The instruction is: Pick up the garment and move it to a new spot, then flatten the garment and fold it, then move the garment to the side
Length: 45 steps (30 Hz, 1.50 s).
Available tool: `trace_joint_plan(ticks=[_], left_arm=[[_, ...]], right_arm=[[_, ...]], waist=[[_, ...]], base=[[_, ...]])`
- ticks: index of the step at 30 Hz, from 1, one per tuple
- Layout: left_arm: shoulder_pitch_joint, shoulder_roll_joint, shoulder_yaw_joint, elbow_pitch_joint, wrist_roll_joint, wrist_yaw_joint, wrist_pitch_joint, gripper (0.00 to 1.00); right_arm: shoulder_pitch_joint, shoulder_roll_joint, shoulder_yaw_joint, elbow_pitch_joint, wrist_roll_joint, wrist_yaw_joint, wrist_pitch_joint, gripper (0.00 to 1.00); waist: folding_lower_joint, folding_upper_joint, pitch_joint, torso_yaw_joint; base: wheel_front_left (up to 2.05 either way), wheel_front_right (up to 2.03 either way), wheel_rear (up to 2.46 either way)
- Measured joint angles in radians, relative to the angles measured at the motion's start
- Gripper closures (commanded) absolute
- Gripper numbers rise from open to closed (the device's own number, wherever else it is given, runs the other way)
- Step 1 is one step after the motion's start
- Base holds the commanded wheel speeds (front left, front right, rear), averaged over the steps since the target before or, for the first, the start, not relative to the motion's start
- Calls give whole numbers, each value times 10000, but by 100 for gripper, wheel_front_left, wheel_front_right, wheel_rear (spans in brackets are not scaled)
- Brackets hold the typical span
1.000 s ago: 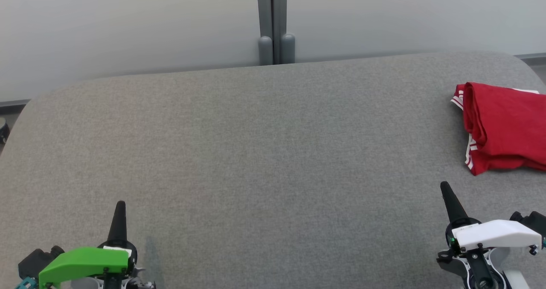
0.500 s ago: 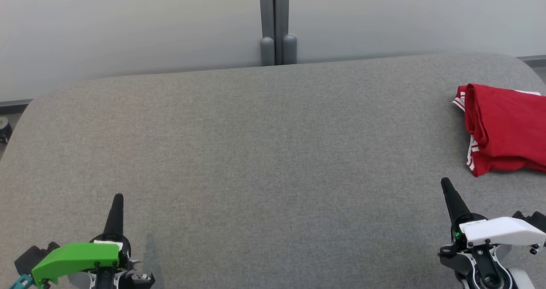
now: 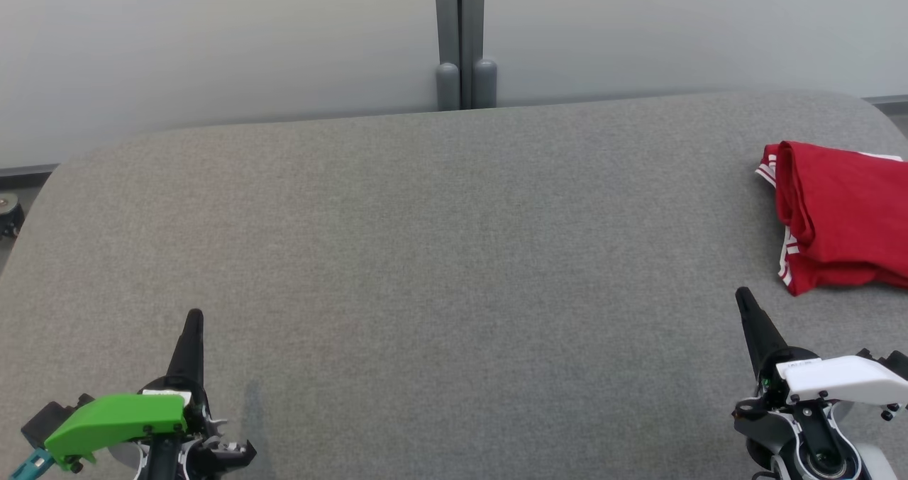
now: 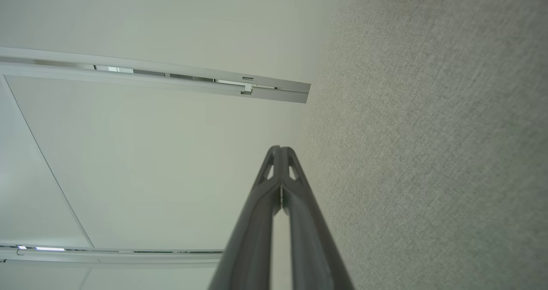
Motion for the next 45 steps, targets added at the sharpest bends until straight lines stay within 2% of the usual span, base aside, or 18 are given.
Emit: trace_joint_plan(ticks=[20,45], left_arm=[[-258,4,176,-54,-1195,-21,336,100],[-259,4,182,-52,-1195,-50,339,100]], right_arm=[[-52,-10,-113,-98,1350,0,359,100],[-60,-12,-117,-105,1358,0,359,100]], waist=[[0,0,-42,77],[0,0,-42,78]], base=[[0,0,0],[0,0,0]])
